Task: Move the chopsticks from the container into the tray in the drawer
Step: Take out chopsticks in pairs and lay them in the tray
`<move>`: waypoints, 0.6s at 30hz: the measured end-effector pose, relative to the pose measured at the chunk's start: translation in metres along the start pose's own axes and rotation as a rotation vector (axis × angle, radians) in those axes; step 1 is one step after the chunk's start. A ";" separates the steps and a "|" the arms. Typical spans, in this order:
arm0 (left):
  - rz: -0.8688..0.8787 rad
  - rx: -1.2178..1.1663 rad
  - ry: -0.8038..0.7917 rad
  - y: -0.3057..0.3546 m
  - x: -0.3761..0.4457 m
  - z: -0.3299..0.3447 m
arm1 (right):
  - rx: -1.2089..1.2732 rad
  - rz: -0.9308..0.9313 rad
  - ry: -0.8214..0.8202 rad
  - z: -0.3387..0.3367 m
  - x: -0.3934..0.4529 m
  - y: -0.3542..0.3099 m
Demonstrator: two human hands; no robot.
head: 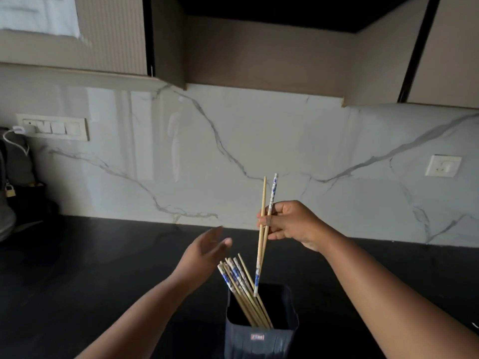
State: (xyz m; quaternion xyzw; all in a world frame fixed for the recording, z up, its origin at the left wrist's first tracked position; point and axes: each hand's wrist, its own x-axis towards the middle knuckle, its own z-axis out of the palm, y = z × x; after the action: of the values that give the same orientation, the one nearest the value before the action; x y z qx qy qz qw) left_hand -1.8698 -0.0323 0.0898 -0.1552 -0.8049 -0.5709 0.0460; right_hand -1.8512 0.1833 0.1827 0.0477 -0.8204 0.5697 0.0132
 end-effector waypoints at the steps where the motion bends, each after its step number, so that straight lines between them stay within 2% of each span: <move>1: 0.002 -0.085 -0.088 0.021 0.002 0.000 | 0.033 -0.006 -0.002 -0.002 0.002 -0.007; 3: 0.018 -0.151 -0.224 0.051 0.006 0.006 | 0.104 -0.014 -0.008 -0.002 0.004 -0.016; 5: -0.010 -0.233 -0.268 0.067 0.009 0.012 | 0.115 -0.024 -0.003 0.000 0.005 -0.020; 10: -0.078 -0.218 -0.223 0.071 0.014 0.022 | 0.130 0.010 0.056 0.004 0.003 -0.012; 14: -0.120 -0.247 -0.223 0.068 0.014 0.021 | 0.026 0.009 0.075 0.007 -0.004 -0.018; 16: -0.142 -0.307 -0.207 0.068 0.017 0.015 | -0.090 -0.059 0.150 0.002 -0.007 -0.037; 18: -0.178 -0.386 -0.186 0.069 0.021 0.005 | -0.235 -0.234 0.258 -0.006 -0.013 -0.060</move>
State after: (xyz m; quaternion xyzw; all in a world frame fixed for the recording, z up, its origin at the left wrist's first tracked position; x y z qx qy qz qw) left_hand -1.8687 -0.0024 0.1560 -0.1415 -0.6922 -0.6993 -0.1093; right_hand -1.8328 0.1684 0.2401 0.0675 -0.8617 0.4659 0.1895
